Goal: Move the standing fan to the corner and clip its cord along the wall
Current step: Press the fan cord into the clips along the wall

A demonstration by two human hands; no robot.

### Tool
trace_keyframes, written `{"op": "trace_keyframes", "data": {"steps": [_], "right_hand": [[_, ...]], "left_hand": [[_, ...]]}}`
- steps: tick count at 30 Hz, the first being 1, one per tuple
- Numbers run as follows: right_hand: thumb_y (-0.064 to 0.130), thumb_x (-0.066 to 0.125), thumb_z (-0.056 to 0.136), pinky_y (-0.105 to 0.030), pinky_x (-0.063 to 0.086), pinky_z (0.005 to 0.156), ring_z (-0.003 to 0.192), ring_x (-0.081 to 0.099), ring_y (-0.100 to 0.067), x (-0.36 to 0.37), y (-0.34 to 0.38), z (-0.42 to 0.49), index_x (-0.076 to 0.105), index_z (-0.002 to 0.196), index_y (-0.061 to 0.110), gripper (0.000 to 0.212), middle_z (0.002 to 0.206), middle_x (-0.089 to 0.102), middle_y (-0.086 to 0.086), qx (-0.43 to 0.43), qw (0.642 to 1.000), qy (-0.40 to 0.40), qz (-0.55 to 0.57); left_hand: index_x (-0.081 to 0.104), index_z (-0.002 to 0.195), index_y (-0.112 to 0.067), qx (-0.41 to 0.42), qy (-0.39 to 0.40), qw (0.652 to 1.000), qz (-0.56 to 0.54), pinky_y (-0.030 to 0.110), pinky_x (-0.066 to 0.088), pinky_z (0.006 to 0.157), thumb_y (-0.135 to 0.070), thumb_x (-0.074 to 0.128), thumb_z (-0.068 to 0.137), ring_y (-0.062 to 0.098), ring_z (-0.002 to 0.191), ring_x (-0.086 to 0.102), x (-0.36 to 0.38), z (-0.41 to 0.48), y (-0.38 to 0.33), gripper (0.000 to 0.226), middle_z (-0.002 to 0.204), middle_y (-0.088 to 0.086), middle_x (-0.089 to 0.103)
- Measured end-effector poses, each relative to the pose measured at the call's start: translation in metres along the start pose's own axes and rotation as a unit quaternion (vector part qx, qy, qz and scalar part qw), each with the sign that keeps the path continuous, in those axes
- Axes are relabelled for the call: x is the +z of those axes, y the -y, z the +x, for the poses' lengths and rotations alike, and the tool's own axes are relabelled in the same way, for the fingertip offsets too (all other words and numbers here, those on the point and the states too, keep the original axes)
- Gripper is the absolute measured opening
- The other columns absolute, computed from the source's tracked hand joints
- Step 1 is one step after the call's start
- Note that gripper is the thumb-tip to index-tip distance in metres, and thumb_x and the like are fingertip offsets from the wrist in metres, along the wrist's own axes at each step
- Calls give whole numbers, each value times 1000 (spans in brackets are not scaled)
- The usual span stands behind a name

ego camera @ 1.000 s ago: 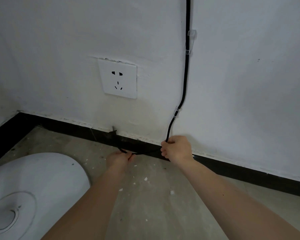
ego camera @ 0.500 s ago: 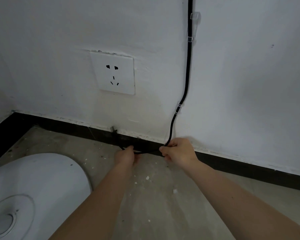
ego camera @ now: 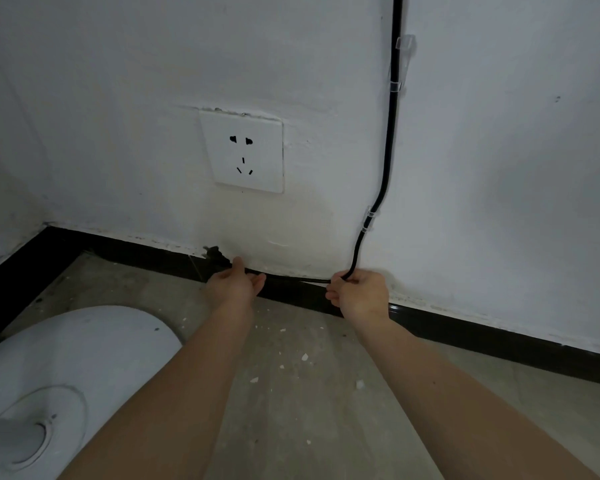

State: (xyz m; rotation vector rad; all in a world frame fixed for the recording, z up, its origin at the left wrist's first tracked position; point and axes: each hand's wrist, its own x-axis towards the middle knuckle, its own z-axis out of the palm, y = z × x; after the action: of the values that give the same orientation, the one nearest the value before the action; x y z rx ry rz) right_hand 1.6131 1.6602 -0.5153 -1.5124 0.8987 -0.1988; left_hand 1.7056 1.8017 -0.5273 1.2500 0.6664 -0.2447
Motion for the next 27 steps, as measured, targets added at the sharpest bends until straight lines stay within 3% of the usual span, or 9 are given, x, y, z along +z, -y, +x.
{"op": "trace_keyframes", "data": {"steps": [4, 8, 10, 12, 16, 20, 23, 25, 27], "right_hand": [[7, 66, 87, -40, 58, 70, 65, 66, -26, 0, -1, 2, 68, 68, 1, 20, 67, 68, -16, -28, 997, -33, -59], [19, 74, 82, -41, 58, 75, 73, 67, -27, -7, 1, 0, 73, 77, 1, 20, 74, 70, -16, -51, 991, -18, -123], [21, 77, 79, -39, 59, 75, 73, 66, -25, -11, 4, -2, 71, 75, 3, 20, 74, 69, -14, -44, 990, -2, -131], [21, 79, 77, -38, 58, 72, 71, 65, -25, -13, 5, -4, 68, 72, 1, 23, 74, 68, -15, -37, 990, 13, -137], [24, 78, 77, -29, 48, 60, 65, 59, -23, -17, 8, -8, 66, 78, -5, 31, 74, 66, -21, -35, 986, 30, -159], [25, 74, 80, -13, 32, 38, 55, 51, -14, -22, 12, -15, 52, 63, 9, 32, 63, 56, -4, -58, 974, 43, -213], [23, 71, 81, -18, 30, 40, 54, 48, -8, -26, 16, -22, 54, 72, 9, 24, 67, 55, -1, -70, 968, 56, -235], [23, 69, 82, -20, 29, 41, 53, 47, -9, -30, 20, -26, 51, 67, 11, 27, 62, 51, 1, -90, 965, 52, -242], [24, 66, 83, -23, 28, 43, 54, 45, -15, -37, 27, -32, 45, 65, 11, 31, 61, 47, -1, -106, 960, 39, -255]], "left_hand": [[56, 74, -7, 25, 8, 1000, 4, 24, 52, 60, -11, 68, 86, 18, 69, 61, 2, 6, -6, 17, 76, 12, 59], [60, 72, -9, 50, 20, 997, 48, 25, 53, 69, -6, 68, 85, 16, 71, 60, -2, 10, -3, 16, 77, 8, 61], [62, 85, -5, 55, 28, 994, 85, 26, 53, 71, -11, 68, 85, 19, 77, 62, -8, 12, 5, 9, 85, 9, 63], [61, 107, -2, 46, 39, 992, 108, 31, 53, 82, -14, 69, 86, 25, 90, 63, -14, 13, 14, 26, 100, 14, 64], [57, 123, 3, 10, 66, 980, 186, 45, 50, 97, -16, 65, 85, 35, 102, 63, -18, 7, 20, 44, 113, 21, 64], [49, 129, 3, 4, 80, 971, 226, 36, 51, 86, -18, 66, 82, 33, 100, 60, -19, -7, 15, 54, 115, 21, 61], [37, 140, -1, 43, 85, 953, 286, 34, 47, 87, -20, 66, 82, 31, 109, 55, -18, -18, 13, 68, 126, 18, 54], [29, 146, -2, 93, 89, 938, 322, 30, 41, 93, -17, 65, 84, 30, 122, 49, -16, -27, 8, 73, 142, 17, 45], [32, 145, -2, 137, 99, 922, 349, 26, 39, 91, -15, 63, 85, 30, 122, 49, -15, -39, 1, 69, 142, 17, 45]]}}
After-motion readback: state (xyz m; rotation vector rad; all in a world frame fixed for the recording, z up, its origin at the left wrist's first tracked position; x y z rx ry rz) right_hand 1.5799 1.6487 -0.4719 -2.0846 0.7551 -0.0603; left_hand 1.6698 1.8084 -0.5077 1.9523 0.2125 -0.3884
